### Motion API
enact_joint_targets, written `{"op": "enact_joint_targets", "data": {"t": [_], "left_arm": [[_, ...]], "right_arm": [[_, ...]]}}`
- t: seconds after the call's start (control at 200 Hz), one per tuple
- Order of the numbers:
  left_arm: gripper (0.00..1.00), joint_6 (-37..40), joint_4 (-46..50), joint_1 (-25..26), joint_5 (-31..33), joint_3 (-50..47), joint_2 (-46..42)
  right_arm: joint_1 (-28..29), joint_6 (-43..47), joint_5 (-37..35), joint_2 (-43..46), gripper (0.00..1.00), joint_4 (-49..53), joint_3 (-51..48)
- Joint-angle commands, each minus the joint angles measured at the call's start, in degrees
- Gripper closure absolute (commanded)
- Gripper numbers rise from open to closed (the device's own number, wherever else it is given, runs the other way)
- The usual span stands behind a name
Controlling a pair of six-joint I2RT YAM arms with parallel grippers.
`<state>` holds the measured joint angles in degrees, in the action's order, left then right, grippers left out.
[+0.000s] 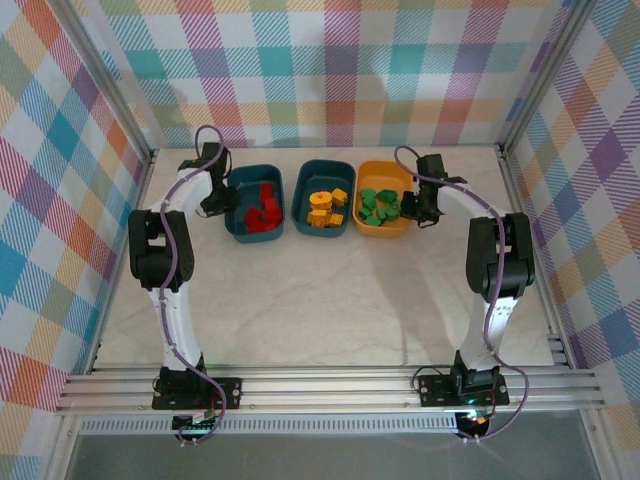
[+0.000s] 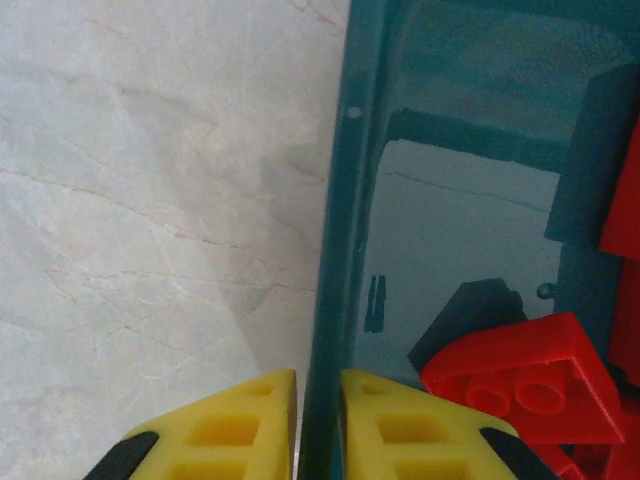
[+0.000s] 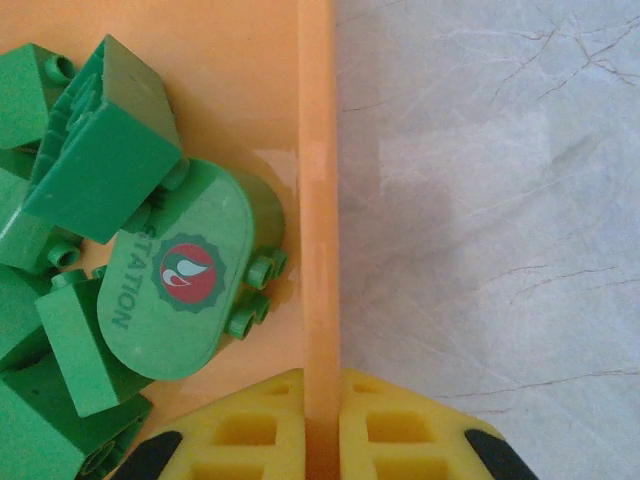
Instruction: Sort the legos into containers by color
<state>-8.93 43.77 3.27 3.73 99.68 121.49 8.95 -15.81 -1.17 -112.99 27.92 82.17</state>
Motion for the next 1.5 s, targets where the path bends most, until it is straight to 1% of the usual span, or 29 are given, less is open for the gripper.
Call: {"op": "enact_joint_targets", "data": {"t": [0.0,0.135,0.355,0.45,0.54,0.68,0.745,0.935,1.015,1.075,1.155,1.18,1.225,1.27,1.35,1.395,1.495], "left_arm": [[0.86,2.88,-1.36,0.82,-1.02,2.43,1.34],[0.91,4.81,-1.92,1.61,-2.55,3.35,1.99],[0.94,9.59,-2.81,2.49,-3.89,3.14,1.47],[0.93,11.77,-3.29,2.45,-5.19,2.81,1.38],[0.89,13.71,-3.26,2.5,-6.76,3.35,1.93],[0.79,16.66,-1.72,2.45,-8.25,6.2,3.59],[0.76,17.56,-1.69,2.45,-9.36,7.27,4.29],[0.7,17.74,0.53,2.53,-11.09,10.22,6.73],[0.62,17.39,0.44,2.53,-10.29,8.54,6.05],[0.51,17.07,-1.2,2.47,-9.43,5.83,4.36],[0.39,16.59,-2.03,2.25,-8.95,4.06,2.56],[0.36,16.34,-1.87,2.06,-8.83,3.95,2.08],[0.3,16.08,-1.5,1.89,-8.71,3.86,1.46],[0.25,15.73,-1.24,1.66,-8.49,3.73,0.7],[0.08,14.91,-1.23,1.32,-8.47,3.29,-1.11],[0.01,14.56,-1.15,1.22,-8.55,2.99,-2.61],[0.0,13.87,-0.44,1.3,-9.04,2.68,-6.95]], "right_arm": [[0.32,1.14,2.52,0.3,0.91,-1.95,-0.56],[0.84,1.4,3.0,0.23,0.92,-2.07,-0.69],[1.59,1.07,4.6,0.07,0.93,-2.78,-0.58],[1.6,1.14,5.43,-0.38,0.93,-2.75,0.12],[1.6,1.22,5.65,-0.48,0.93,-2.54,0.46],[1.6,1.58,5.28,0.35,0.93,-2.29,0.18],[1.6,1.41,5.59,0.41,0.92,-2.32,0.18],[1.64,0.7,6.53,-0.04,0.92,-1.91,0.71],[1.64,0.85,5.8,0.44,0.89,-1.42,0.71],[1.6,1.17,5.01,1.07,0.84,-0.99,0.58],[1.6,1.55,4.18,1.99,0.73,-0.14,0.78],[1.59,1.65,3.83,2.27,0.69,0.09,0.8],[1.57,1.62,3.03,2.79,0.55,0.53,0.97],[1.6,1.34,2.06,3.58,0.47,0.73,0.83],[1.6,0.98,0.84,5.47,0.38,0.9,0.44],[1.6,1.0,0.87,6.8,0.35,1.07,0.45],[1.6,0.71,1.15,10.32,0.28,1.65,0.37]]}}
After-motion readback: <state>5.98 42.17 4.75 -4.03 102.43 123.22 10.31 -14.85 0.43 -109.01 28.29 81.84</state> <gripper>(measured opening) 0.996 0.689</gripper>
